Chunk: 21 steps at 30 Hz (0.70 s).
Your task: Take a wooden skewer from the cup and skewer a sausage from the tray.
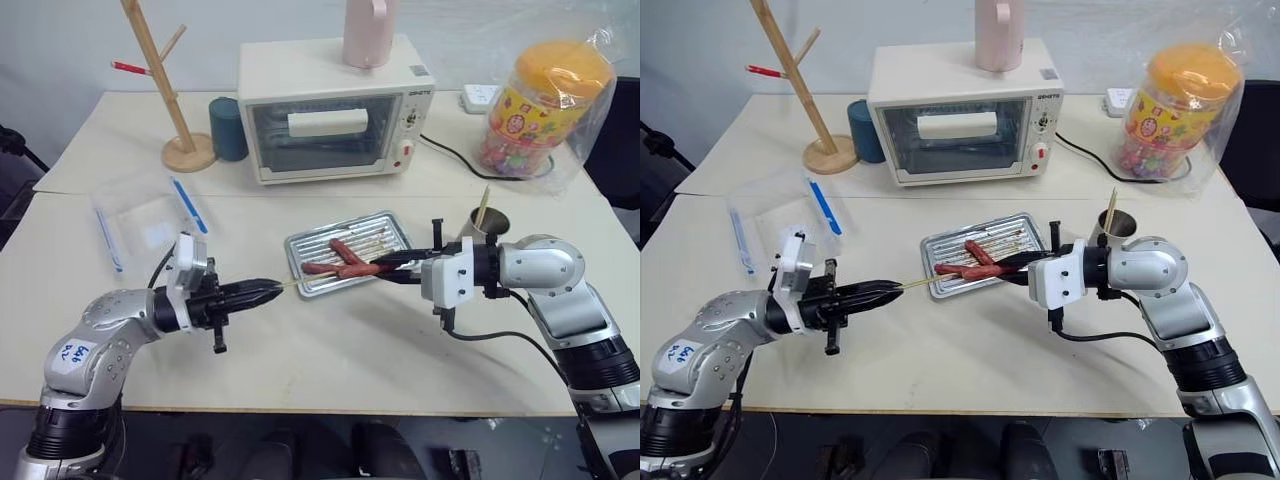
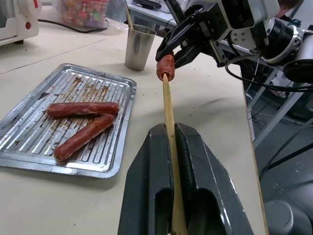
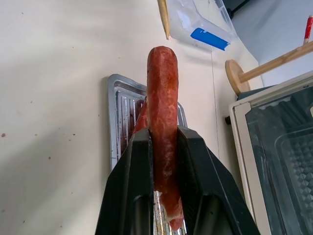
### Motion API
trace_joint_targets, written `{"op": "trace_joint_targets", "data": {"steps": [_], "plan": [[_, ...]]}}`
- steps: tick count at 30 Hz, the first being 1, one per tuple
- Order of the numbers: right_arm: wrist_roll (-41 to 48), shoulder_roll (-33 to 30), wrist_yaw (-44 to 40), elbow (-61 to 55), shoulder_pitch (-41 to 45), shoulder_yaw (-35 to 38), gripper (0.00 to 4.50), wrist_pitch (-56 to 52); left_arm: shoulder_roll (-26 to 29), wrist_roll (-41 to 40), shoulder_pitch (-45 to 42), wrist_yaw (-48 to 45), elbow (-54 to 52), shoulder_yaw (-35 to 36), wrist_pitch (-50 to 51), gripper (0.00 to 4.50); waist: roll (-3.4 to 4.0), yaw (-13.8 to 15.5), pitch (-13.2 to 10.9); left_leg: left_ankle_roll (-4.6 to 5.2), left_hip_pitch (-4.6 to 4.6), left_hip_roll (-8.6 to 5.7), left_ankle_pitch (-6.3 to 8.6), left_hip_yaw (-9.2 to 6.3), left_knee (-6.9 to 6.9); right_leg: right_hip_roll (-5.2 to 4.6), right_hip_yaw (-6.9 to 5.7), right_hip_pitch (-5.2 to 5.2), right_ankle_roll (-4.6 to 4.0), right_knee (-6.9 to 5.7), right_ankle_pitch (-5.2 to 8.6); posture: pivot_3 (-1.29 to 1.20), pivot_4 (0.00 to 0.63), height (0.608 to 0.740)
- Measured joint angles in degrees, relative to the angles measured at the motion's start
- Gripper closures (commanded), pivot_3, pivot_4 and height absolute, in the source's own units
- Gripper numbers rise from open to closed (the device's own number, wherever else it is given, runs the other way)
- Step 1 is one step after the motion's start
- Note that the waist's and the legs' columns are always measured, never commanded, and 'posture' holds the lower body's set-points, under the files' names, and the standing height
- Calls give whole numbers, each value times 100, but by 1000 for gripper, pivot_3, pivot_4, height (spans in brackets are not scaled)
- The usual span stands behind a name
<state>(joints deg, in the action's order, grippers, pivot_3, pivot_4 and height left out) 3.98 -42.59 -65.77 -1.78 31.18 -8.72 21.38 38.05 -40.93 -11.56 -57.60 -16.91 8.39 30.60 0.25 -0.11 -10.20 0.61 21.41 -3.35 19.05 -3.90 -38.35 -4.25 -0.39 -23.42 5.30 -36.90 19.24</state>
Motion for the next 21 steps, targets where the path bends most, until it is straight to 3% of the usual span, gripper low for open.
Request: {"op": "trace_joint_targets", "data": {"steps": [21], "plan": [[0, 1, -18, -6, 5, 0, 3997, -20, -162, 94, -48, 2, 172, -172, -38, 4500, 0, 3, 0, 0, 0, 0, 0, 0, -5, 0, -1, 0, 0, -5, 0, 0, 150, 740]]}}
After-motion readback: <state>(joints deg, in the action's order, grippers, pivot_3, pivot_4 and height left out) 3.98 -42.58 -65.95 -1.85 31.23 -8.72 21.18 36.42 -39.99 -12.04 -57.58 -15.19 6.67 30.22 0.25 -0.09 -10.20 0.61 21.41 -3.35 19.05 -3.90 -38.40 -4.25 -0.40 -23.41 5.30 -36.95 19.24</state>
